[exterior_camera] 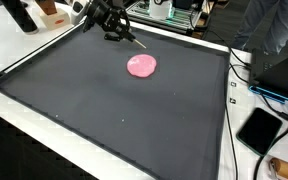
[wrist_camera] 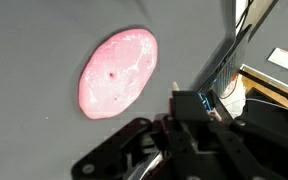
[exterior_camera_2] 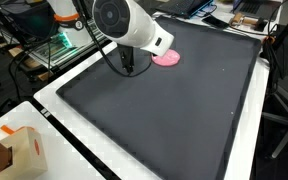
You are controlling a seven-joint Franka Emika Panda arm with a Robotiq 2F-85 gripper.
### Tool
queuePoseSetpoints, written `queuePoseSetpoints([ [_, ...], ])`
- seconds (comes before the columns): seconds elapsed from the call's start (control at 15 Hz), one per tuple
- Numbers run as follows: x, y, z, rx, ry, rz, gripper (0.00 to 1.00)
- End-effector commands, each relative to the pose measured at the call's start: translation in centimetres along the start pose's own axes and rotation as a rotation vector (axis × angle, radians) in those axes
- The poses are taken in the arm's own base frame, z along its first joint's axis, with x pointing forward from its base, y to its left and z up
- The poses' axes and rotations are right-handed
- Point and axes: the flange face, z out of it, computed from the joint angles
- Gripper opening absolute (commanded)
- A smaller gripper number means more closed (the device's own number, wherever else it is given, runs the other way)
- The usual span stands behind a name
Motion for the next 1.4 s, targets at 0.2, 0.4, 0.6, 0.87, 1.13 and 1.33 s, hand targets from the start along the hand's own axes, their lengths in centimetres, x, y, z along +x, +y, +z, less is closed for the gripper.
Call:
queuePoseSetpoints([
  [0.2, 1.4, -0.7, 0.3, -0.036, 0.011, 0.033, 0.03],
  [0.4, 2.2, -1.5, 0.4, -0.063, -0.014, 0.046, 0.03],
  [0.6, 3.5, -2.7, 0.6, -0.079, -0.030, 0.054, 0.03],
  [0.87, 6.0, -5.5, 0.8, -0.117, -0.076, 0.046, 0.03],
  [1.13, 8.5, -8.8, 1.3, -0.210, -0.192, 0.020, 0.03],
  [1.33, 10.3, -11.2, 2.2, -0.321, -0.303, -0.007, 0.03],
])
